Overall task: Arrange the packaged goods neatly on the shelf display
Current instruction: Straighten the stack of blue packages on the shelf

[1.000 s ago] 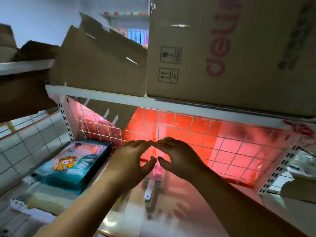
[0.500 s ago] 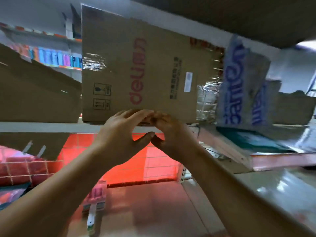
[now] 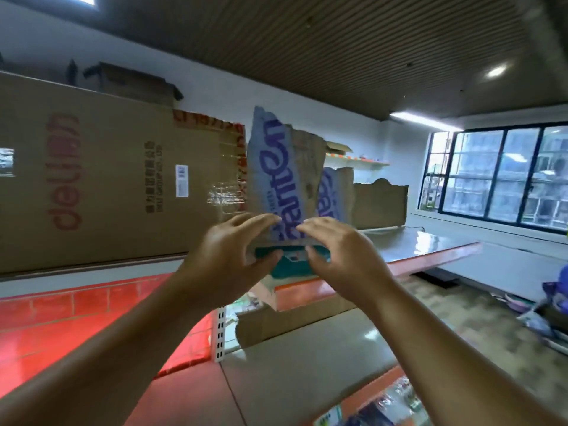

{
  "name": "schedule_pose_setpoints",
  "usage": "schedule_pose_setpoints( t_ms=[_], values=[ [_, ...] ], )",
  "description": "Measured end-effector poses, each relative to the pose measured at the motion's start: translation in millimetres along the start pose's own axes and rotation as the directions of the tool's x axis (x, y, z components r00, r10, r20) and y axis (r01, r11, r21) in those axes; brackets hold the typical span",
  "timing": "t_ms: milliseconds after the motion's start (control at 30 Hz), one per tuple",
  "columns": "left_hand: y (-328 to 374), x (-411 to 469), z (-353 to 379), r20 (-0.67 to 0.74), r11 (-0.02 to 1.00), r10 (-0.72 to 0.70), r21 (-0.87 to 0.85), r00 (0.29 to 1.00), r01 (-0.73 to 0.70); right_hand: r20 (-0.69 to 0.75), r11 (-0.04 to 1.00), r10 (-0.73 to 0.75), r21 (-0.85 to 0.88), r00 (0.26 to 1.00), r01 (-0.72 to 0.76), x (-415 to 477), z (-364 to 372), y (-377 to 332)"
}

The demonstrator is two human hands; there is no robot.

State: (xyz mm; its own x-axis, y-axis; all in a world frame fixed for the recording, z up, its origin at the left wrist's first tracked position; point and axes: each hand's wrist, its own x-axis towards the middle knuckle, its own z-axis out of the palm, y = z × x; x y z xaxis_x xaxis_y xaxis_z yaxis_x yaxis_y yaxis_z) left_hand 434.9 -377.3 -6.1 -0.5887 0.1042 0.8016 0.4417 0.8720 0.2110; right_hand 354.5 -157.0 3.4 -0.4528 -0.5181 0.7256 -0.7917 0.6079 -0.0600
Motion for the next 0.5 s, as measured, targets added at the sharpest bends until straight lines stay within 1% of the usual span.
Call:
schedule_pose_setpoints(
  t_ms=[167, 267, 333, 400, 500],
  values=[
    [59, 41, 57, 0.034, 0.991, -0.038, 0.126, 0.999, 0.034, -0.016, 0.998, 0.042, -0.049, 0.999, -0.043, -41, -54, 93],
    [82, 62, 84, 0.077, 0.981, -0.129, 0.152, 0.989, 0.116, -0.046, 0.996, 0.074, -0.054, 0.996, -0.077, -57, -75, 142],
    [87, 70, 102, 0.136, 0.969, -0.218, 0.152, 0.966, 0.197, -0.043, 0.995, 0.094, -0.039, 0.995, -0.096, -65, -82, 170],
    [85, 75, 116, 0.177, 0.952, -0.280, 0.180, 0.944, 0.248, -0.025, 0.995, 0.092, -0.022, 0.995, -0.093, -70, -84, 191],
    [74, 83, 126, 0.248, 0.935, -0.320, 0.242, 0.914, 0.261, -0.024, 0.996, 0.085, -0.004, 0.996, -0.085, -71, -79, 212]
  ],
)
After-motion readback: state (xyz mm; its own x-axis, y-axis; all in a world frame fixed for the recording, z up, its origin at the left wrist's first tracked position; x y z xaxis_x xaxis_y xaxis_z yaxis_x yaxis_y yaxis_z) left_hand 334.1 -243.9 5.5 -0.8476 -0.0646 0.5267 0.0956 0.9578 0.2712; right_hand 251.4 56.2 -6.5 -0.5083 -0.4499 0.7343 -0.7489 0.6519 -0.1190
